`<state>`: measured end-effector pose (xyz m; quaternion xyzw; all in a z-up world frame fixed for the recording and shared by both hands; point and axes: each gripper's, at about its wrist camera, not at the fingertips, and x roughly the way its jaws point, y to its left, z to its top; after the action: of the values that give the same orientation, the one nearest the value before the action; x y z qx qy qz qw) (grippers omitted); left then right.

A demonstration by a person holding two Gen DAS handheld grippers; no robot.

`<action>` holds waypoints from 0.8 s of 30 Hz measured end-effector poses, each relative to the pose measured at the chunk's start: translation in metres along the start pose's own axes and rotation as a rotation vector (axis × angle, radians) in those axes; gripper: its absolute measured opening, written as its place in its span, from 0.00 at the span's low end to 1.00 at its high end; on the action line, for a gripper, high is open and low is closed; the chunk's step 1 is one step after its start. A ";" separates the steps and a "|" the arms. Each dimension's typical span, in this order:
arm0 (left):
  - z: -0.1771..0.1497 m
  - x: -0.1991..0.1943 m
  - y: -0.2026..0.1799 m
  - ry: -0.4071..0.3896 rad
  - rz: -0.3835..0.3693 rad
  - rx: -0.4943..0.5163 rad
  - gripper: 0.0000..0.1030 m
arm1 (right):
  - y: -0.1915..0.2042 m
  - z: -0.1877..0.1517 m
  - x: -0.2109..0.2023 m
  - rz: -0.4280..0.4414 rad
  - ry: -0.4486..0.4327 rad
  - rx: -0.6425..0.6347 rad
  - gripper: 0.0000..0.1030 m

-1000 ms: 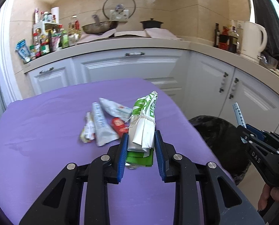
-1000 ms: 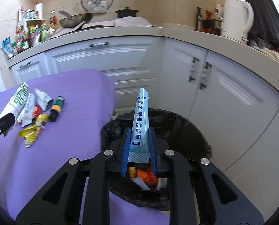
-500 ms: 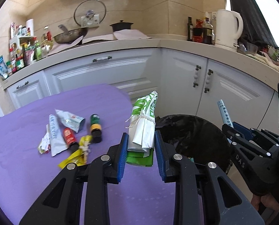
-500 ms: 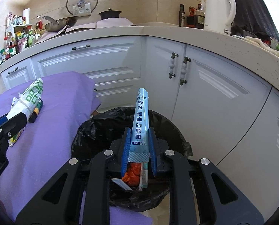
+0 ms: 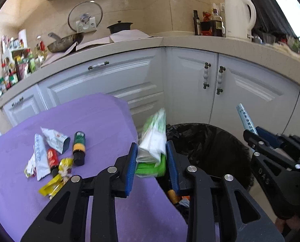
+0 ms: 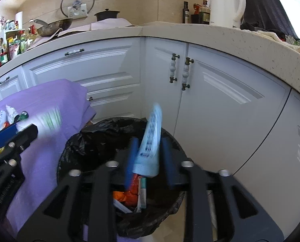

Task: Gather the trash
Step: 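Open both tools to drop the tube and packet into the bin, then move both tools back to the table while right grasps the yellow crumpled packet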

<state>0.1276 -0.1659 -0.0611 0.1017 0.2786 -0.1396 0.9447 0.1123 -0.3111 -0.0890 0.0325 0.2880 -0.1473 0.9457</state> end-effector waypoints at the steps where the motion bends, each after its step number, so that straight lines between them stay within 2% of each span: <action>1: 0.000 0.003 -0.003 0.009 0.004 0.010 0.46 | -0.002 0.000 0.000 -0.005 0.000 0.004 0.39; 7: 0.002 0.000 0.002 -0.001 0.026 -0.009 0.60 | -0.001 0.000 -0.002 -0.011 0.012 0.017 0.45; 15: -0.006 -0.015 0.038 0.027 0.084 -0.064 0.62 | 0.027 0.002 -0.012 0.055 0.033 0.016 0.47; 17: -0.010 -0.021 0.051 0.023 0.108 -0.077 0.63 | 0.039 0.002 -0.015 0.082 0.037 0.010 0.50; 24: -0.028 -0.048 0.108 0.007 0.243 -0.130 0.65 | 0.101 0.006 -0.033 0.192 0.034 -0.053 0.53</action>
<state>0.1098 -0.0472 -0.0456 0.0739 0.2761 -0.0054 0.9583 0.1192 -0.2069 -0.0684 0.0373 0.3034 -0.0475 0.9509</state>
